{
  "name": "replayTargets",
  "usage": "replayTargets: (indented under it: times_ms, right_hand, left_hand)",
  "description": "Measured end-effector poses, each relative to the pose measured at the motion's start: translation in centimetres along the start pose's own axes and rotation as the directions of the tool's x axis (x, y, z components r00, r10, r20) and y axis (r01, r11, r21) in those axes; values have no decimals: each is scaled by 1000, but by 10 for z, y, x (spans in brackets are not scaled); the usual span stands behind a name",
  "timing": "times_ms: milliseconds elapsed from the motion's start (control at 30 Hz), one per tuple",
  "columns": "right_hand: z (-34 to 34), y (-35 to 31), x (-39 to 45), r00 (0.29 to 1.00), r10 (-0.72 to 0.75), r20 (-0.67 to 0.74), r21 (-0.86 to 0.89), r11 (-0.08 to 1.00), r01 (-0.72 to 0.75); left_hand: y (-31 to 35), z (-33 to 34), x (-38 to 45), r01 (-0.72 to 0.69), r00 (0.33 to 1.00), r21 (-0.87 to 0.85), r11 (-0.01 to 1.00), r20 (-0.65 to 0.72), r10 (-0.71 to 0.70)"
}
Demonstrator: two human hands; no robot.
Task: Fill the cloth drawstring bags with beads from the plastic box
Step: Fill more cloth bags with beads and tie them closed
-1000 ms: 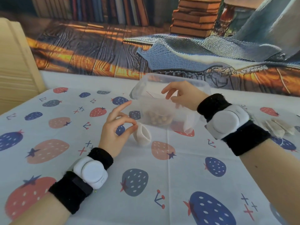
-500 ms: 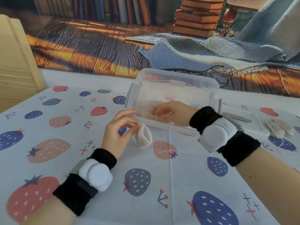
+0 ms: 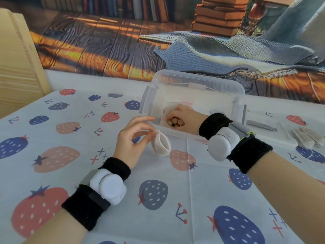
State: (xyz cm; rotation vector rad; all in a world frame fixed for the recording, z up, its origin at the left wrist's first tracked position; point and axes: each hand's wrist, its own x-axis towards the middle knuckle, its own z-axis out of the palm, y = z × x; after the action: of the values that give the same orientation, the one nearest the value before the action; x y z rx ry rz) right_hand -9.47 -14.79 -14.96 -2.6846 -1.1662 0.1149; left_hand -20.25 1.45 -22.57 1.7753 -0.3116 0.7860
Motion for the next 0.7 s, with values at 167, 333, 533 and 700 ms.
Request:
replayTargets:
  times_ms: [167,333,533,700]
  right_hand:
    - [-2,-2,1,993,41,109,45,998,-46]
    - [0,0,3,978,90,190,20,995,-96]
    - [1,-1,0,976,107,191,94,988,-127]
    - [1,-1,-1,970,151,192,60,984,-165]
  left_hand:
    - [-1,-1,-1,24,1000,-84,996,12,-23]
    - [2,-1,-1,15,1000,-101,995,26,-12]
    - [6,0,-1,1,1000,-89,996,26,1]
    - [4,0,-2,-8,1000,-83,997,24,10]
